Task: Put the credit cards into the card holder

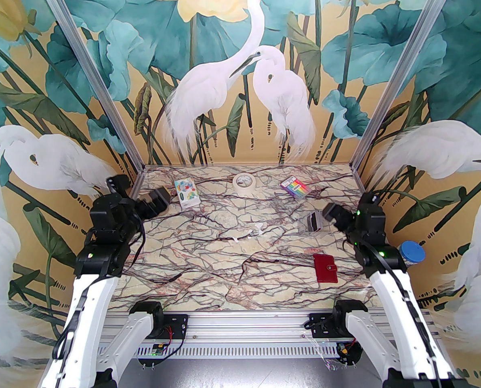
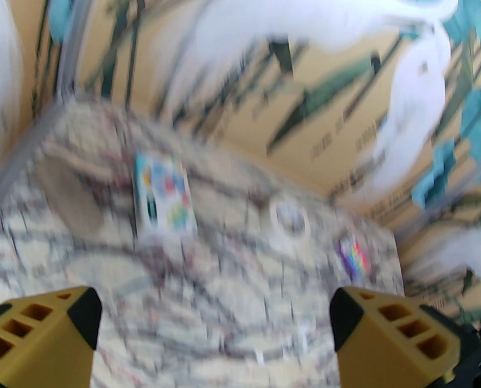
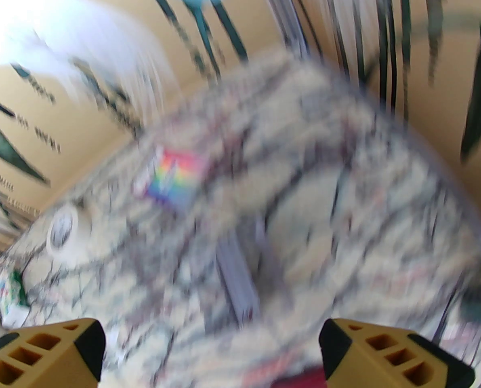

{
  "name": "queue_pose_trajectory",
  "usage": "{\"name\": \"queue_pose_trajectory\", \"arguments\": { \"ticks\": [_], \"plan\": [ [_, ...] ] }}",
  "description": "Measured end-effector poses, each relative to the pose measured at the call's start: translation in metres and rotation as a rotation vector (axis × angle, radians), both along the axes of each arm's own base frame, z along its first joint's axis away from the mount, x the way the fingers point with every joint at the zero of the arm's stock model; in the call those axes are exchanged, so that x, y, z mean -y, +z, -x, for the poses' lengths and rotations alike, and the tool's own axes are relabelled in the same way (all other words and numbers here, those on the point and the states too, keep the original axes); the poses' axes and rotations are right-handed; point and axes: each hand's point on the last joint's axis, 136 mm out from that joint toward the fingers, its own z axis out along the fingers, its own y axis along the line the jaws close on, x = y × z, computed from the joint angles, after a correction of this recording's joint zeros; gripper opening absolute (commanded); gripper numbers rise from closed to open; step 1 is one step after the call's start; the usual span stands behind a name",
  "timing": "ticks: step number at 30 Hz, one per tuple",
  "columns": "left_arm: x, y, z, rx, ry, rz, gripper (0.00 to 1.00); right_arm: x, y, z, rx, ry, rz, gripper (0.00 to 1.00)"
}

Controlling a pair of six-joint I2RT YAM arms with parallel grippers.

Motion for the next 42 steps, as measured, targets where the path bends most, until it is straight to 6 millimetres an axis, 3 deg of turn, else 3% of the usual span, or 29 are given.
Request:
{"name": "queue_pose_trajectory", "arguments": {
  "ticks": [6,10,14,15,17,24,26,33,38,42],
  "plan": [
    [0.03,-0.032,0.031,-0.165,-0.169,0.069,0.97,-0.023,-0.082,0.044,-0.348,0.022,-0.159,0.72],
    [0.037,-0.052,0.037,-0.225,-0.206,0.094,0.94,-0.029,-0.106,0.061,-0.481,0.024,-0.196,0.72],
    [0.04,-0.073,0.041,-0.279,-0.218,0.11,0.94,-0.031,-0.113,0.067,-0.522,0.028,-0.198,0.71],
    [0.04,-0.074,0.041,-0.283,-0.22,0.113,0.94,-0.032,-0.115,0.068,-0.531,0.031,-0.198,0.67],
    [0.042,-0.074,0.042,-0.281,-0.227,0.117,0.93,-0.033,-0.119,0.069,-0.554,0.032,-0.198,0.61],
    [0.043,-0.071,0.046,-0.263,-0.233,0.119,0.93,-0.037,-0.138,0.071,-0.647,0.048,-0.175,0.6],
    [0.043,-0.07,0.047,-0.255,-0.233,0.118,0.92,-0.038,-0.142,0.073,-0.668,0.056,-0.151,0.52],
    [0.042,-0.07,0.047,-0.254,-0.228,0.118,0.92,-0.043,-0.157,0.079,-0.777,0.096,-0.042,0.52],
    [0.042,-0.067,0.049,-0.238,-0.228,0.116,0.91,-0.049,-0.148,0.071,-0.806,0.142,0.079,0.46],
    [0.041,-0.066,0.049,-0.234,-0.221,0.111,0.89,-0.051,-0.143,0.064,-0.809,0.158,0.149,0.46]
  ]
}}
